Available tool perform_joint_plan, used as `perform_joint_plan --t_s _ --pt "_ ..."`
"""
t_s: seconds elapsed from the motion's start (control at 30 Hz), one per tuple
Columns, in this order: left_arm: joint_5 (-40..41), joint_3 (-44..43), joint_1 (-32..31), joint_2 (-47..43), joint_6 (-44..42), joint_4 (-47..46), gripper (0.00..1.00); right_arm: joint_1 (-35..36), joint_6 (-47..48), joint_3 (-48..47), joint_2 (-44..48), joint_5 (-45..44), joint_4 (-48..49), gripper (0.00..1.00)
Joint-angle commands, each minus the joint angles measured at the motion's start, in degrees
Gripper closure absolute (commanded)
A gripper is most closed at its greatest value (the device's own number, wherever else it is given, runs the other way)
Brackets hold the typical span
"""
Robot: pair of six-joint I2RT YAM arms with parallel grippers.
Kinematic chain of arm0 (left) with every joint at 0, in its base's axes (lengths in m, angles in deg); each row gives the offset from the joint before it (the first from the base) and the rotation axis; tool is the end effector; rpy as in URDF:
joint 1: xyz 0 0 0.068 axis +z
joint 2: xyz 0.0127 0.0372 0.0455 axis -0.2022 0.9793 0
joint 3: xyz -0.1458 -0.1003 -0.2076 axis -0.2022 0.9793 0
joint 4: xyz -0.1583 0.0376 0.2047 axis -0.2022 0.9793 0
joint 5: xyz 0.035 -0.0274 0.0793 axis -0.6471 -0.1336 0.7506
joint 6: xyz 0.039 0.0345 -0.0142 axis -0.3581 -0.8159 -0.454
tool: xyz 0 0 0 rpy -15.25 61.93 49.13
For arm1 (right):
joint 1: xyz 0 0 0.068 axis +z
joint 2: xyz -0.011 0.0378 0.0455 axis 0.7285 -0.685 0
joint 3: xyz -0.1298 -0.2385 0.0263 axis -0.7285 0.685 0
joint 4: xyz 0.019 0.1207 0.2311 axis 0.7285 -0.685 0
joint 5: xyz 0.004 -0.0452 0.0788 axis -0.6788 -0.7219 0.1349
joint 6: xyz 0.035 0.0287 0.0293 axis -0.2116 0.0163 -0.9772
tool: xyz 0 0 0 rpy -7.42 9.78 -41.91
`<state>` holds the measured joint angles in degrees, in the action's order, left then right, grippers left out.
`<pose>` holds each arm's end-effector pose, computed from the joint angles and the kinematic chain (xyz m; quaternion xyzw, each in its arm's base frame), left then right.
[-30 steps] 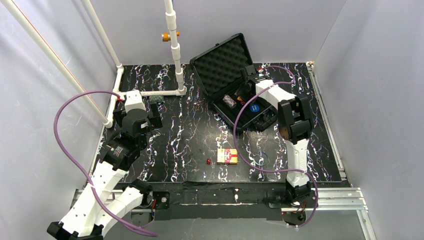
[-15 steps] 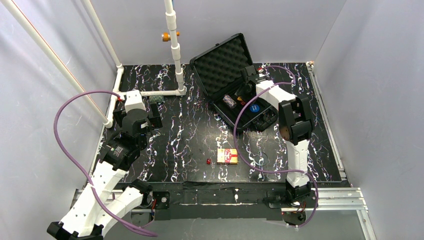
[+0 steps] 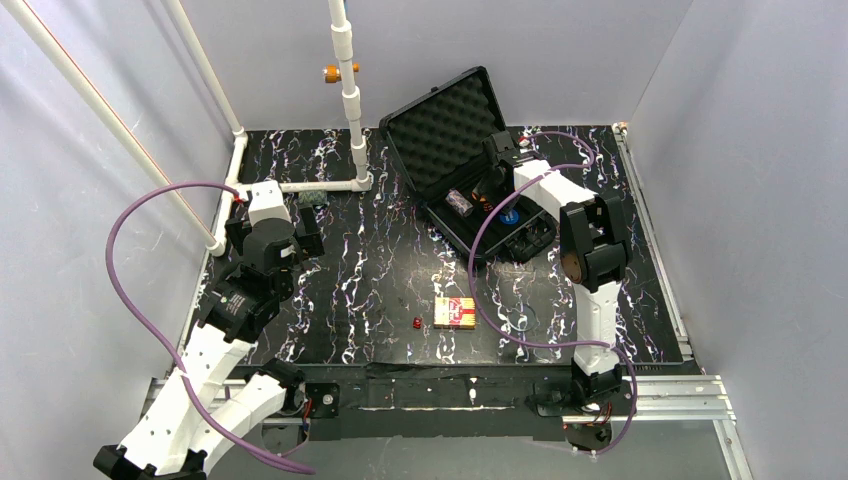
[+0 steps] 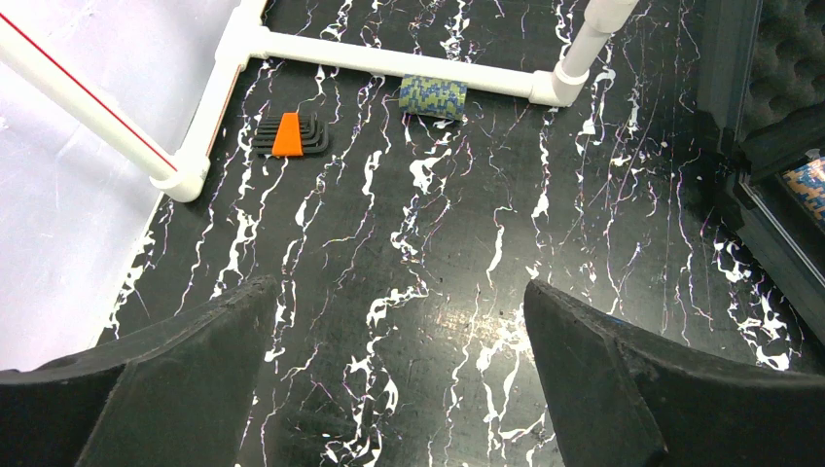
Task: Pack up texas hold em set
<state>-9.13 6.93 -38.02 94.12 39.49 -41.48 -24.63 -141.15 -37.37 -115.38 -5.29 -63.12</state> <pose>0.1449 -0.0475 0.3646 -0.1106 0.7822 0.0481 0.6113 0.4290 0.1648 0.1960 0.2936 0.9098 0.0656 0.2860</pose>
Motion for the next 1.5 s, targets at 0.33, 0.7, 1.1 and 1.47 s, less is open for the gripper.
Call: perform_joint_plan --t_s 0.33,0.7,1.1,1.47 --pt "1.22 0.02 0.24 0.06 -0.72 -0.43 0.02 -0.08 1.94 0.81 6.74 0.15 1.12 0.45" --pt "1.32 0.08 0.22 0.45 -0.80 -0.47 0.02 -0.08 5.15 11.14 16.65 0.62 6.38 0.58" --pt "0.56 0.21 0.24 0.81 -1.36 -0.60 0.02 0.47 15.52 20.90 30.60 6.58 11.64 0.49" --pt "0.70 0.52 0.24 2.12 -1.95 -0.90 0.02 5.89 22.58 26.23 40.66 8.60 14.13 0.39"
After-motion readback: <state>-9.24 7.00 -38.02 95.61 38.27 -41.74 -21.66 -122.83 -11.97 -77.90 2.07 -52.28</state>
